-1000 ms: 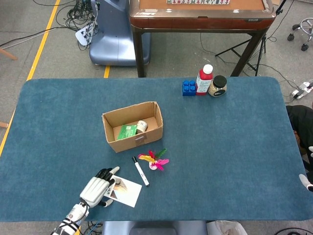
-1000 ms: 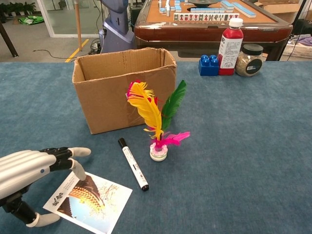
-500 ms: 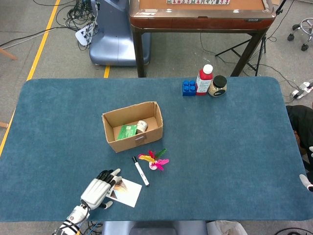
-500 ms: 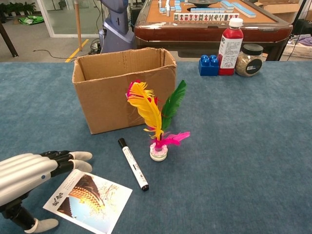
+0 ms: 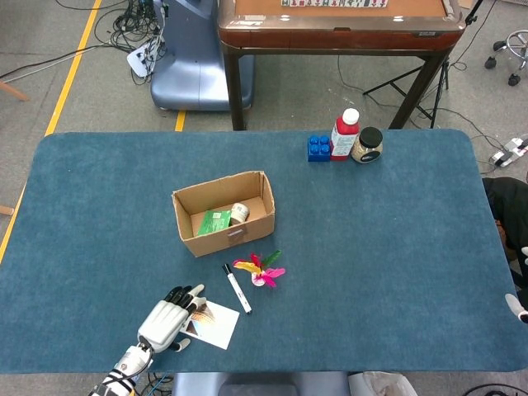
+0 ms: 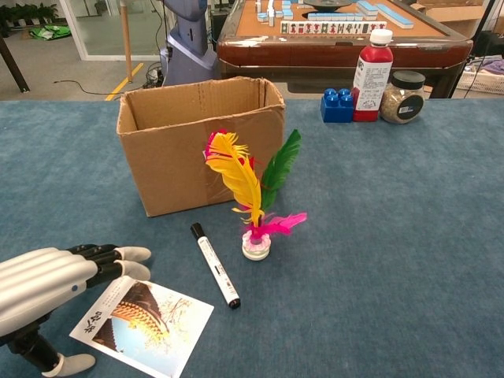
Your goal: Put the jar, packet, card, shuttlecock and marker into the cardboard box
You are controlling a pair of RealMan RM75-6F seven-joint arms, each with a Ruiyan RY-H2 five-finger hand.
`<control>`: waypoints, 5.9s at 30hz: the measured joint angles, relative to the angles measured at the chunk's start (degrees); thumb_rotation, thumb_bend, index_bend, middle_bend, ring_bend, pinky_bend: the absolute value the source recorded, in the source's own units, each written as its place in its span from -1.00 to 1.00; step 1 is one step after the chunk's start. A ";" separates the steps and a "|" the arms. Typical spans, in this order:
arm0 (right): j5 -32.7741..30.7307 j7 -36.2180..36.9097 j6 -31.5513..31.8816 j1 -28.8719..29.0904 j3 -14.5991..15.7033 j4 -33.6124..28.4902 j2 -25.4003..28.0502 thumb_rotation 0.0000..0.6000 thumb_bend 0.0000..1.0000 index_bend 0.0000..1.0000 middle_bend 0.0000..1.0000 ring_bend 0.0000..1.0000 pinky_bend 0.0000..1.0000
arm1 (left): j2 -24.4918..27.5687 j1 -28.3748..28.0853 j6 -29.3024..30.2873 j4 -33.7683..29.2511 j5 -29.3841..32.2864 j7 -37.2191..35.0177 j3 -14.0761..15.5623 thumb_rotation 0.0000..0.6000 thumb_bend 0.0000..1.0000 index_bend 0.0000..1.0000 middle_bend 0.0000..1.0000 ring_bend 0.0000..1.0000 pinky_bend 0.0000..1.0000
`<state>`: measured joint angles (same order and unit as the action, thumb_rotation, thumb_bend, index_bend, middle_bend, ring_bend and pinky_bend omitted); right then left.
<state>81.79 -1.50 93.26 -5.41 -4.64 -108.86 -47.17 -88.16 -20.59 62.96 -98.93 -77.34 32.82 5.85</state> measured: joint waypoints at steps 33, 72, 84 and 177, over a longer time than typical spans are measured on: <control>0.43 0.42 0.38 -0.20 0.07 -0.01 0.12 1.00 -0.62 -0.49 -0.30 -0.48 -0.22 | -1.68 -1.74 -0.27 -1.10 3.63 3.41 -1.11 1.00 -0.62 -0.46 -1.00 -1.00 -0.83; 0.74 0.16 0.53 -0.20 0.16 -0.16 0.13 1.00 -0.62 -0.49 -0.30 -0.48 -0.22 | -1.89 0.16 2.75 0.42 -3.25 -12.08 -0.14 1.00 -0.24 -0.11 -1.00 -1.00 -0.79; 1.16 0.76 1.23 -0.54 0.18 -0.19 0.32 1.00 -0.62 -0.49 -0.30 -0.48 -0.22 | -1.83 -0.10 2.24 -0.47 -3.63 -15.34 -1.79 1.00 -0.24 -0.09 -1.00 -1.00 -0.79; 1.53 1.57 1.86 -0.95 0.07 -0.28 0.51 1.00 -0.62 -0.49 -0.30 -0.48 -0.22 | 10.64 -2.99 4.60 -13.90 -2.23 -21.10 -7.86 1.00 -0.03 0.26 -1.00 -1.00 -0.78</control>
<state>83.33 0.07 95.12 -6.35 -4.57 -109.14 -46.66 -77.52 -23.58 67.57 -112.83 -79.57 11.73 -2.01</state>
